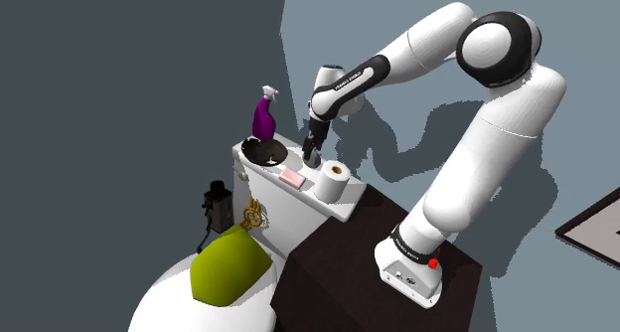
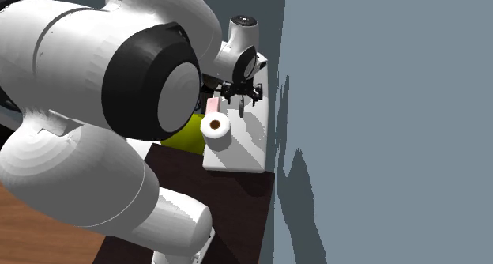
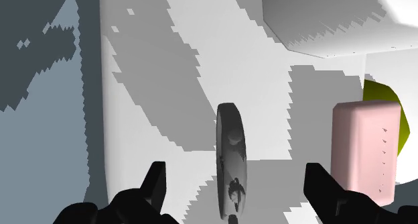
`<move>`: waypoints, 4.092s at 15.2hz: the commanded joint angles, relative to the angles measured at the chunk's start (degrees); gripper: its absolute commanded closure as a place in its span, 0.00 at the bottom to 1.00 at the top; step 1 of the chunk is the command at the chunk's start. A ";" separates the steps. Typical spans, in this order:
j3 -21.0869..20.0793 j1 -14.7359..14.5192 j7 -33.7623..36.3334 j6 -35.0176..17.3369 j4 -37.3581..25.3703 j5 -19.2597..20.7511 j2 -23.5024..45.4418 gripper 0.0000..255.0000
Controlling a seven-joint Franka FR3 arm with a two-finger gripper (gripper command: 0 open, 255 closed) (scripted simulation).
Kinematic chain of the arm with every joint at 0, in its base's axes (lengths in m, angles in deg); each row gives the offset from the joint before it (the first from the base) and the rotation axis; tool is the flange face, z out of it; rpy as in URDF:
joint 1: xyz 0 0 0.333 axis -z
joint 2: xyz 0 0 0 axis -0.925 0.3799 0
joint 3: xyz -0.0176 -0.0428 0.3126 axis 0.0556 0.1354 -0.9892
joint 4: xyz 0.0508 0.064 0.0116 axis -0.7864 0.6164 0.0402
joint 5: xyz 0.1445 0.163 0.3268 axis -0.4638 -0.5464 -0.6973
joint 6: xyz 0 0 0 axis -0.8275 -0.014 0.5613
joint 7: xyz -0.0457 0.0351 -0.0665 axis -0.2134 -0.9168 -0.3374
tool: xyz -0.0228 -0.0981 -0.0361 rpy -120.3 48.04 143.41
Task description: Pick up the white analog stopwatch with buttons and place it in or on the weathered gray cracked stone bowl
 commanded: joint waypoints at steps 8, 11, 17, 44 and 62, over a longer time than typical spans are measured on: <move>-0.01 0.01 -0.05 -0.36 0.03 -0.06 0.31 1.00; -0.01 0.01 -0.05 -0.36 0.02 -0.06 0.32 1.00; 0.02 0.00 0.05 0.41 -0.07 0.07 -0.37 1.00; -2.24 -2.15 5.00 19.63 -12.72 0.57 -7.01 1.00; -6.36 -6.94 13.40 21.08 -32.81 -0.43 11.48 1.00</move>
